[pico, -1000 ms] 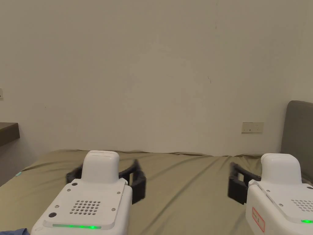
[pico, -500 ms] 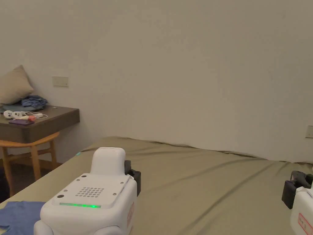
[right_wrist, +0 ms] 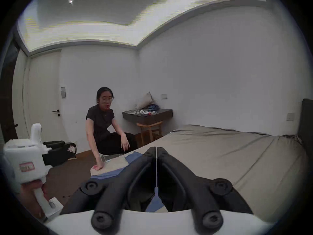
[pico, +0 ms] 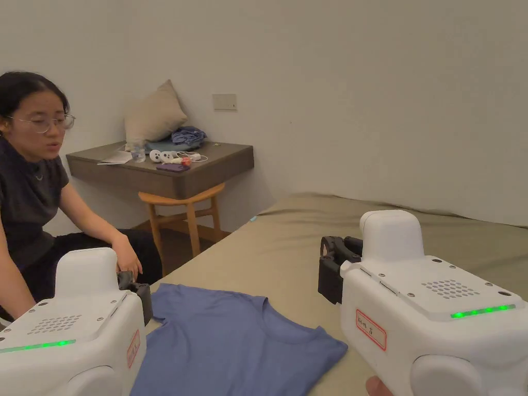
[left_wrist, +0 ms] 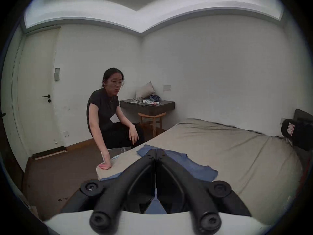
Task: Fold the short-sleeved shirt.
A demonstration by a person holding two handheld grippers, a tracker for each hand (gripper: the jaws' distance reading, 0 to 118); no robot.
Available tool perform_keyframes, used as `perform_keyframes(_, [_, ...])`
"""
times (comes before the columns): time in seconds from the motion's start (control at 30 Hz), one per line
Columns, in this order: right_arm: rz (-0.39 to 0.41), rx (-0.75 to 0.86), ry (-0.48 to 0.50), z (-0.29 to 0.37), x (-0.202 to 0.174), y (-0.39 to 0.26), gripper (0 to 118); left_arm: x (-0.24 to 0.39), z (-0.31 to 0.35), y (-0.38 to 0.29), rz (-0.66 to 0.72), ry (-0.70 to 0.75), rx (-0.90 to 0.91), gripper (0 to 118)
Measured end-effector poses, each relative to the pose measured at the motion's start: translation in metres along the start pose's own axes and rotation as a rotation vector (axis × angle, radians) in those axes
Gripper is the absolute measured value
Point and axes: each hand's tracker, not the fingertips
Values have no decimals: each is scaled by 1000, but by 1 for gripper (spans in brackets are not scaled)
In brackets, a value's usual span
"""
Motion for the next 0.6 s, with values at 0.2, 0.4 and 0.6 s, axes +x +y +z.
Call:
perform_keyframes(0.2, [0,-26,-31,-28,30,-17,4,39,-57,-25,-18,-87,-87,0])
perform_keyframes(0.4, [2,-130,-90,-59,69,-42,4,113,-180,-84,-40,-300,-307,4])
perform_keyframes(0.6, [10,-193,-170,-80,114,-64,4,202,-309,-175,-132,-400,-548,118])
